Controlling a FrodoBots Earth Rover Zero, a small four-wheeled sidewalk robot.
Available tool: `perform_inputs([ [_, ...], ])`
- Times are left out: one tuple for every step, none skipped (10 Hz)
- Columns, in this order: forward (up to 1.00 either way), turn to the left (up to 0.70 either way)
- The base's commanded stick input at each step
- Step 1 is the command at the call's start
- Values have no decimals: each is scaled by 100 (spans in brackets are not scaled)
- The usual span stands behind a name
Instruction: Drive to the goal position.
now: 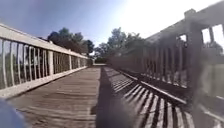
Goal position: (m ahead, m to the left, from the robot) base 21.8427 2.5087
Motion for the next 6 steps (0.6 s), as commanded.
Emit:
perform_inputs([
  [70, 0],
  [70, 0],
  [70, 0],
  [70, 0],
  [70, 0],
  [70, 0],
])
